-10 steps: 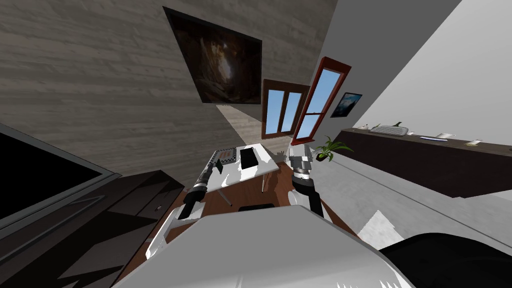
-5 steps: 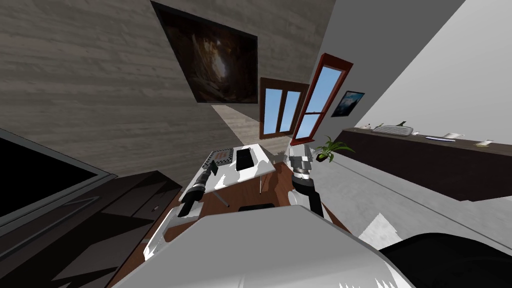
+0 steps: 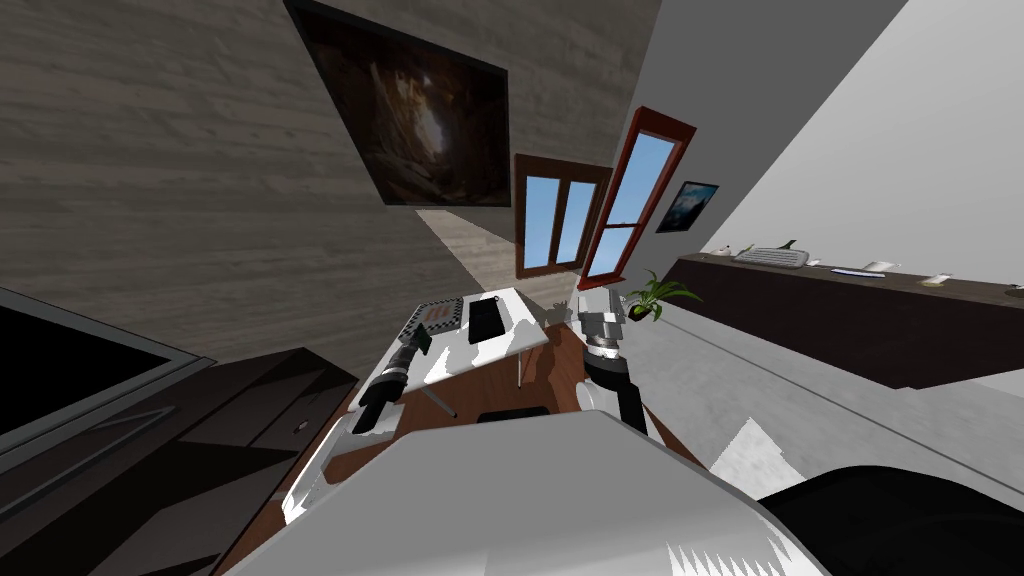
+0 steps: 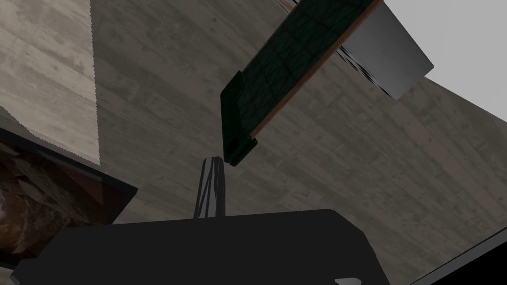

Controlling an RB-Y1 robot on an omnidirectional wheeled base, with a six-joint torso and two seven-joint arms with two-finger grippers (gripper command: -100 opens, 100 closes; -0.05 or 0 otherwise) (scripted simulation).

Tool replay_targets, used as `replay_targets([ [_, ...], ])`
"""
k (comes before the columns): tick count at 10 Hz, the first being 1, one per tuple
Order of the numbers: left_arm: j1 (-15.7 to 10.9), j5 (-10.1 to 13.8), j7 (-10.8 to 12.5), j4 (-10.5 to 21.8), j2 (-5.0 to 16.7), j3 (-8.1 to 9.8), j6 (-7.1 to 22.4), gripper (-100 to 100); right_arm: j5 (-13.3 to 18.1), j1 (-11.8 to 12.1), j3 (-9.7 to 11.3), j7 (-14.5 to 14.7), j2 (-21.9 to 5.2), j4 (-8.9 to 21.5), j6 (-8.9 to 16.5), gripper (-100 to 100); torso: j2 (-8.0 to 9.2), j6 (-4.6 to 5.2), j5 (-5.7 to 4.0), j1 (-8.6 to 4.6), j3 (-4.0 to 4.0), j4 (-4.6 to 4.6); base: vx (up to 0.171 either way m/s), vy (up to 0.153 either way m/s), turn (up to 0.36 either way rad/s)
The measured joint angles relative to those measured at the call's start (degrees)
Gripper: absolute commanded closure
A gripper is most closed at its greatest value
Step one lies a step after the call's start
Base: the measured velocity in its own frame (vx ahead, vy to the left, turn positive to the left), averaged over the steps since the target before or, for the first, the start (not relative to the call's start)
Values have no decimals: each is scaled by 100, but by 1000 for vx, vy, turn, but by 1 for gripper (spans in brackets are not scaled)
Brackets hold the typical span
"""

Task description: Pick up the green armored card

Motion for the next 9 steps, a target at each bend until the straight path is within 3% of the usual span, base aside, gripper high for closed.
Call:
replay_targets([
  [2, 0, 0, 0, 0, 0, 0, 0, 100, 0, 0, 0, 0, 0, 0, 0, 0, 1, 0, 0, 0, 1, 0, 0, 0, 0],
  [4, 0, 0, 0, 0, 0, 0, 0, -100, 0, 0, 0, 0, 0, 0, 0, 0, 2, 0, 0, 0, 1, 0, 0, 1, -10],
  [9, 156, -491, -470, 27, 144, -21, -81, -100, 0, 0, 0, 0, 0, 0, 0, 0, 2, 0, 0, 2, 1, 1, 1, 3, -18],
])
